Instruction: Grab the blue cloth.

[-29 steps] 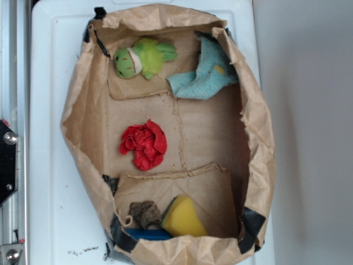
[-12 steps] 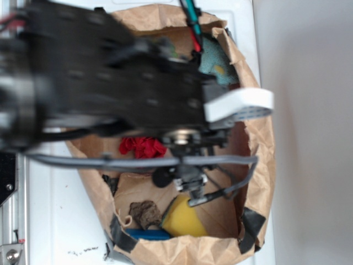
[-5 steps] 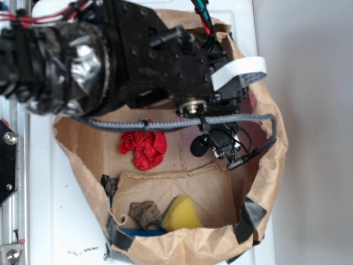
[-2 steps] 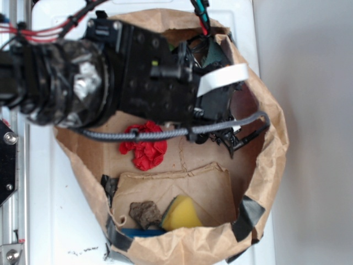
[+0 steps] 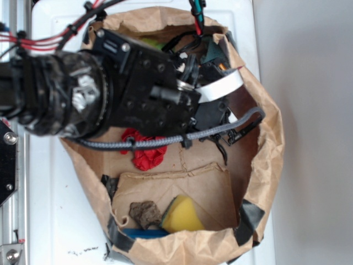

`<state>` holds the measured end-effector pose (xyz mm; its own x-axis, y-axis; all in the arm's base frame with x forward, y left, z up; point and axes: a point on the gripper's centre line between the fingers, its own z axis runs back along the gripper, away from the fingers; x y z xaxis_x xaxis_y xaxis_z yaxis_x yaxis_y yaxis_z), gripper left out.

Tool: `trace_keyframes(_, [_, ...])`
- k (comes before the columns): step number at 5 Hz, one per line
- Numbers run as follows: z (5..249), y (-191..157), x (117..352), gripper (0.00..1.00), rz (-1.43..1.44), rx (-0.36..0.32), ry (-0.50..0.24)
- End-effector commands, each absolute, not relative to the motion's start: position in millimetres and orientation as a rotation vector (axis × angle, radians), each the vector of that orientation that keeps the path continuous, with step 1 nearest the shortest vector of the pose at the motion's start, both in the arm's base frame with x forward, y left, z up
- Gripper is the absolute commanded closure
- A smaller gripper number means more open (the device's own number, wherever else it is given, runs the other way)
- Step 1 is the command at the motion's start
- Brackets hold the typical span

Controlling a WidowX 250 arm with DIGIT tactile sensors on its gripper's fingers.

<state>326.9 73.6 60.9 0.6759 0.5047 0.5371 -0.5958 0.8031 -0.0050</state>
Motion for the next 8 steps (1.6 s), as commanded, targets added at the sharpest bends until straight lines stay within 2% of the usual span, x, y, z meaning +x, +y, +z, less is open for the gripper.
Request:
trace_keyframes(1, [81.6, 71.5, 336.4, 0.00, 0.594, 0.158, -0.575])
trace_keyframes(4, [69.0, 69.3, 352.6, 0.00, 0.601, 0.157, -0.606])
trace_keyframes(6, [58.7, 68.7, 357.5, 0.00, 0.583, 0.180, -0.611])
trace_keyframes(7, [58.9, 68.0, 357.7, 1.00, 0.577, 0.172, -0.615])
trace_keyframes(8, [61.1, 67.8, 357.6, 1.00, 0.566, 0.173, -0.615])
